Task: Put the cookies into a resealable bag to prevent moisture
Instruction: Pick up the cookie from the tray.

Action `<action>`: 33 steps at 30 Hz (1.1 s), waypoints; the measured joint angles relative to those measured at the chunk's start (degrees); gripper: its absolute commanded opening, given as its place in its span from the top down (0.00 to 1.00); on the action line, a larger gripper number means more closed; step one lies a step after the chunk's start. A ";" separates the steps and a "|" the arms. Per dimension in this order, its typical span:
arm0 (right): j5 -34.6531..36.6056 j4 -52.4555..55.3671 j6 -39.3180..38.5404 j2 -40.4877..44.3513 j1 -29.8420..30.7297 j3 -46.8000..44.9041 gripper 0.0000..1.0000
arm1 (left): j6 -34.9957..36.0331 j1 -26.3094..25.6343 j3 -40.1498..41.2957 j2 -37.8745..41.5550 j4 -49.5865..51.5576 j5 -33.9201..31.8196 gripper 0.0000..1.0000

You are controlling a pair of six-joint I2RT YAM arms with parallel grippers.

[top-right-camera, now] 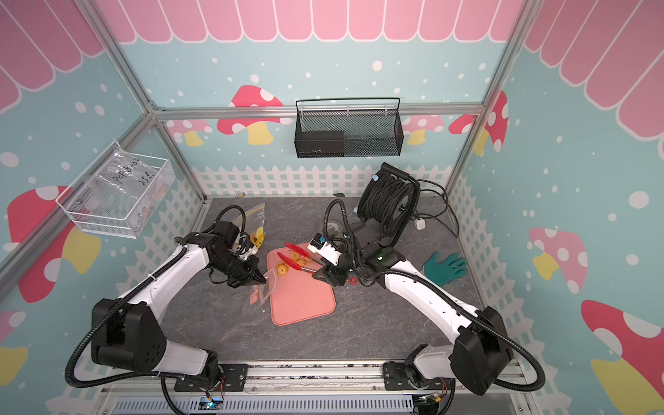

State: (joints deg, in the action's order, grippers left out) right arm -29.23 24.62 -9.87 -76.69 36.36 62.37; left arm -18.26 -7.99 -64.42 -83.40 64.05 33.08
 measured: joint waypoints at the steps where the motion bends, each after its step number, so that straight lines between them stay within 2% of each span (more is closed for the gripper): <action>1: 0.61 0.68 -0.87 -0.72 0.02 0.20 0.46 | 0.00 0.04 0.20 0.09 -0.09 -0.02 1.00; 9: 8.61 5.09 -7.96 -14.51 4.61 1.75 0.45 | -0.79 0.04 0.63 0.72 -0.15 -0.04 1.00; 15: 14.43 5.22 -10.05 -22.80 7.56 8.31 0.41 | -0.85 0.04 0.63 0.96 -0.13 -0.07 1.00; 24: 19.52 4.48 -10.32 -30.64 8.98 14.60 0.37 | -0.81 0.04 0.63 0.96 -0.11 -0.13 1.00; 33: 23.43 5.92 -11.23 -34.38 11.21 18.60 0.42 | -0.79 0.04 0.66 0.96 -0.09 -0.31 1.00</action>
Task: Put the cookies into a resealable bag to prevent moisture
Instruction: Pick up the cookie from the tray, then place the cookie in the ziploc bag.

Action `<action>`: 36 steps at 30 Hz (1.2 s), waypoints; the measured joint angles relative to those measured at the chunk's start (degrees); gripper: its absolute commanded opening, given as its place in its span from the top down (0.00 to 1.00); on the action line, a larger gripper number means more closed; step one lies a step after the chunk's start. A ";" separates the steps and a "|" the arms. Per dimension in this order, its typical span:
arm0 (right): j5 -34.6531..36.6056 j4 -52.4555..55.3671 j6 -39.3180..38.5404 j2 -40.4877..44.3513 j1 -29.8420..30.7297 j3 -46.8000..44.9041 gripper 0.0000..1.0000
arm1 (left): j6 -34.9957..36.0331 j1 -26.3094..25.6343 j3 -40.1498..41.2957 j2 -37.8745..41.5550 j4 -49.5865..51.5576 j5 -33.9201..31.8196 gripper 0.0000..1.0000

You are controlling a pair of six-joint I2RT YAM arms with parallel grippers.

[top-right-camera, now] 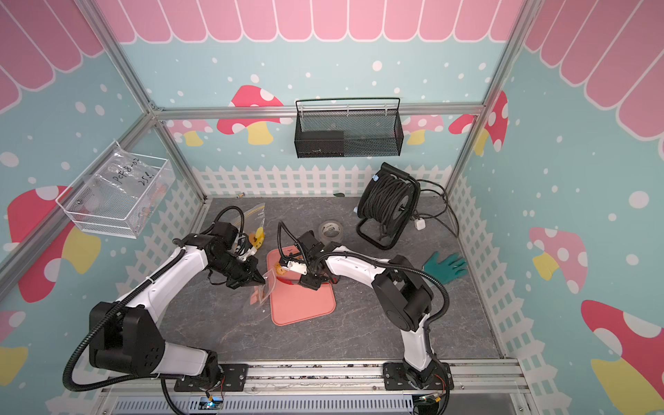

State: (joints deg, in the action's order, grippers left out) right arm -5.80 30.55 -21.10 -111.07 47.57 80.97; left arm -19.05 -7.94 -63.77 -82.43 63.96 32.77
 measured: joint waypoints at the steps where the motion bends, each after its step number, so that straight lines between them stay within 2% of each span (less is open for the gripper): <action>1: 0.52 0.24 -0.07 -0.33 0.20 0.46 0.43 | 0.02 0.00 0.00 0.00 0.00 0.00 1.00; 13: 4.33 3.82 -0.24 -0.98 0.85 3.21 0.58 | 0.66 0.00 0.00 -0.02 0.04 -0.28 1.00; 21: 4.04 4.85 0.90 10.49 0.83 -0.90 0.62 | 1.27 0.00 0.00 -0.17 0.07 -0.68 1.00; 31: -2.45 5.88 5.22 24.96 -0.13 -8.26 0.62 | 1.31 0.00 -0.02 -1.03 0.39 -1.62 1.00; 36: -9.86 3.96 7.76 29.05 -0.11 -9.31 0.62 | 1.29 0.00 -0.13 -1.05 0.48 -1.70 1.00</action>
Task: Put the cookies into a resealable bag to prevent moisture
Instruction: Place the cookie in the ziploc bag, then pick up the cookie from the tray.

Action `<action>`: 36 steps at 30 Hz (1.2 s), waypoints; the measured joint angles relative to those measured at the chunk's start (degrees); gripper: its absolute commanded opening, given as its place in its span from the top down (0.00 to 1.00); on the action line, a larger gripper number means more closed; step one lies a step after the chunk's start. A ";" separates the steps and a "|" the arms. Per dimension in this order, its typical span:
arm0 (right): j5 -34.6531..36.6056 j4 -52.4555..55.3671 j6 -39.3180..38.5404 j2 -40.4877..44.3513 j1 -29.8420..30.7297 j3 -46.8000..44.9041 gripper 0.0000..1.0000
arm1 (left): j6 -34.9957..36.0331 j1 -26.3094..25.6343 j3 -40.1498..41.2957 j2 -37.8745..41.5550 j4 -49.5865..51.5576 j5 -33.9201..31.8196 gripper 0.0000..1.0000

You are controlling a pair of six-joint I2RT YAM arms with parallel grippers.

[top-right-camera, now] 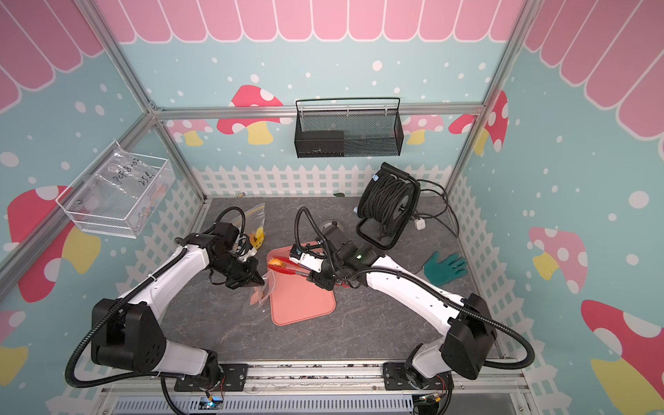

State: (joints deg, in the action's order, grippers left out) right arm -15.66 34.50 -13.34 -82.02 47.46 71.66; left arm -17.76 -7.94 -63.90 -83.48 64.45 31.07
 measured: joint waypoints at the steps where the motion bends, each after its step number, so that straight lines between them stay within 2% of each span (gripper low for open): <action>1: -1.40 -0.61 0.33 0.22 0.02 -0.50 0.62 | 0.00 0.00 -0.09 0.00 0.00 0.00 1.00; 7: -6.69 -2.27 1.60 -2.19 0.15 -3.45 0.58 | -0.02 0.00 -0.22 0.00 0.00 0.35 1.00; 14: -9.60 -3.76 1.99 -4.48 0.15 -3.67 0.42 | -0.04 0.04 -0.22 0.02 -0.02 1.66 1.00; 21: -11.47 -5.66 2.80 -3.61 -0.55 -3.67 0.44 | -0.07 0.33 -0.22 0.02 -0.04 2.71 1.00; 26: -10.82 -6.16 3.26 -0.13 -4.72 -3.67 0.45 | -0.26 0.79 -0.22 0.13 -0.07 3.52 1.00; 30: -7.21 -5.90 2.32 2.51 -9.64 -3.43 0.44 | -0.90 1.64 -0.22 1.49 -0.13 4.31 1.00; 36: -2.78 -4.33 -2.69 -3.48 -8.96 -2.89 0.37 | -0.94 2.32 -0.22 2.23 -0.04 4.31 1.00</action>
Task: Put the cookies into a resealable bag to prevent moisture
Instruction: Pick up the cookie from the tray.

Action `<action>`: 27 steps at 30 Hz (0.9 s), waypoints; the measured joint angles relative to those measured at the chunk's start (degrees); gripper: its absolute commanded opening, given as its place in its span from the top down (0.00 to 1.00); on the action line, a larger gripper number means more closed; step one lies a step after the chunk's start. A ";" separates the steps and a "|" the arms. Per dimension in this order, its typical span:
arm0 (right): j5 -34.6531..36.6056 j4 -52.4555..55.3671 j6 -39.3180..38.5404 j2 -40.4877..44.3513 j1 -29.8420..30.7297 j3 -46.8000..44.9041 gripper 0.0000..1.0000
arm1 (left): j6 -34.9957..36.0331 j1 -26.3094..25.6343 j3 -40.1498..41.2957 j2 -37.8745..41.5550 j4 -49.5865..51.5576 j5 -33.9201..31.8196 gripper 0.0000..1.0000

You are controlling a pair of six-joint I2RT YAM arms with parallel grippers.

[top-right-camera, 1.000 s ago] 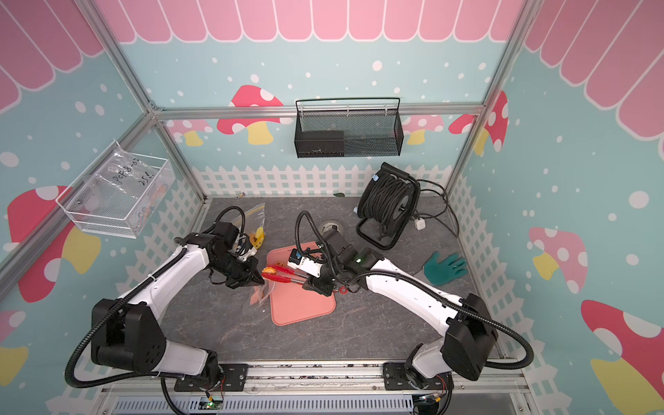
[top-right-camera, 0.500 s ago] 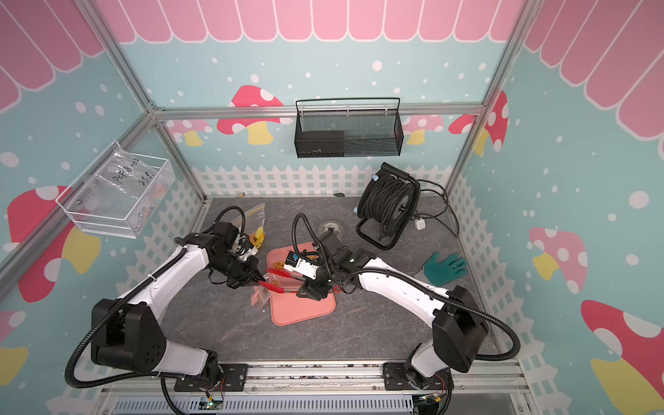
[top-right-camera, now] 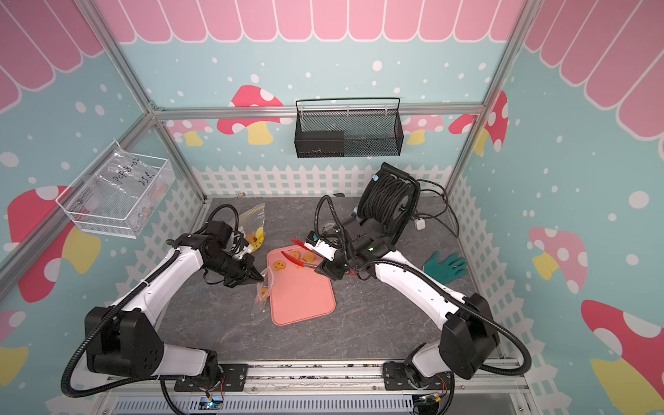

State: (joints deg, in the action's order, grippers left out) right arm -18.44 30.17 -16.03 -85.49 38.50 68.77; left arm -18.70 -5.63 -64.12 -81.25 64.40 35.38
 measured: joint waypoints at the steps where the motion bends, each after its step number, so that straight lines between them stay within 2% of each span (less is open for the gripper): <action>1: 0.68 0.22 -0.85 -1.75 0.48 0.11 0.37 | 0.02 -0.02 0.00 0.00 0.00 -0.02 1.00; 11: 5.49 0.22 -8.52 -19.69 5.07 8.74 0.34 | 0.48 0.00 -0.02 -0.55 0.55 -1.38 1.00; 22: 8.39 0.68 -12.70 -30.42 5.01 17.81 0.35 | 1.27 0.00 -0.46 -1.51 1.36 -1.88 1.00; 27: 9.07 2.27 -13.51 -33.11 5.01 20.39 0.40 | 1.57 0.00 -0.57 -1.81 1.55 -1.99 1.00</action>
State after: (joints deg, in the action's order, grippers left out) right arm -9.37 32.45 -29.54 -118.61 43.51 89.17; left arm -17.12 -5.63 -64.69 -83.07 65.95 33.39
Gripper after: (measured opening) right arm 0.622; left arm 0.050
